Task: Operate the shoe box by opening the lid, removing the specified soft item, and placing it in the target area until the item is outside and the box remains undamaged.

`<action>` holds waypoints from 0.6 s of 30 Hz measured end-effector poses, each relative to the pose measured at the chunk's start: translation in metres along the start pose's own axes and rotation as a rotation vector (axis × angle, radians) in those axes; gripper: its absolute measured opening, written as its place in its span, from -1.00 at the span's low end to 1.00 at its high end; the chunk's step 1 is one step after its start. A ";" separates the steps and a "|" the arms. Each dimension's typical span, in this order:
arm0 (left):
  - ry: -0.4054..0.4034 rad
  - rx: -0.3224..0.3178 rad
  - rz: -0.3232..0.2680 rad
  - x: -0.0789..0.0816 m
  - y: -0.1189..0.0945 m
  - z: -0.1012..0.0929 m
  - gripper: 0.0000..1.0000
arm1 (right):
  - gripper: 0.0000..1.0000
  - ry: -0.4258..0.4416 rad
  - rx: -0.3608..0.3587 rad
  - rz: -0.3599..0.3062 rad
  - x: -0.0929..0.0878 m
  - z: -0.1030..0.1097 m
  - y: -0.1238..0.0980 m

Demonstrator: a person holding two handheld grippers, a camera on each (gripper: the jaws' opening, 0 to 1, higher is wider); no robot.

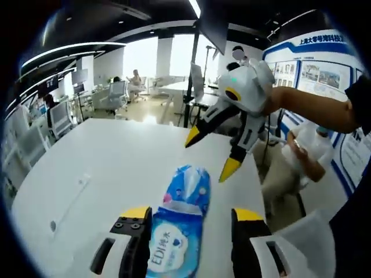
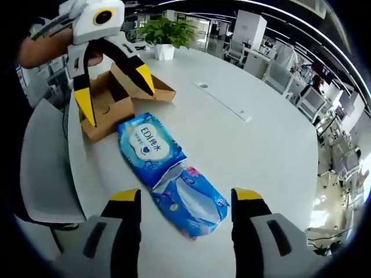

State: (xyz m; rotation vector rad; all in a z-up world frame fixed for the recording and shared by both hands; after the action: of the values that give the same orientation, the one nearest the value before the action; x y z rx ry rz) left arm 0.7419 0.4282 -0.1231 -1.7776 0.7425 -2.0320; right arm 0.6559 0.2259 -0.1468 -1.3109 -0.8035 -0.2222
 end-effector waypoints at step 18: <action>-0.075 0.170 -0.037 -0.040 -0.091 -0.013 0.66 | 0.63 0.052 0.027 -0.073 0.020 0.052 -0.002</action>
State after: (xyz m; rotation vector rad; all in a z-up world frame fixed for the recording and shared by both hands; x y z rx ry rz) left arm 0.7430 0.5266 -0.1033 -1.7711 0.5027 -1.9749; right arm 0.6482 0.2786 -0.1308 -1.2472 -0.8081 -0.3010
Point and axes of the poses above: the point that each gripper's makers call its tool centre point, and the gripper's own axes: y roughly forward along the fingers, z roughly to its left, x roughly out of its top, the point moved 9 cm from there along -y, roughly backward along the fingers, and after that the axes turned 13 degrees about y, right-handed, at the moved point
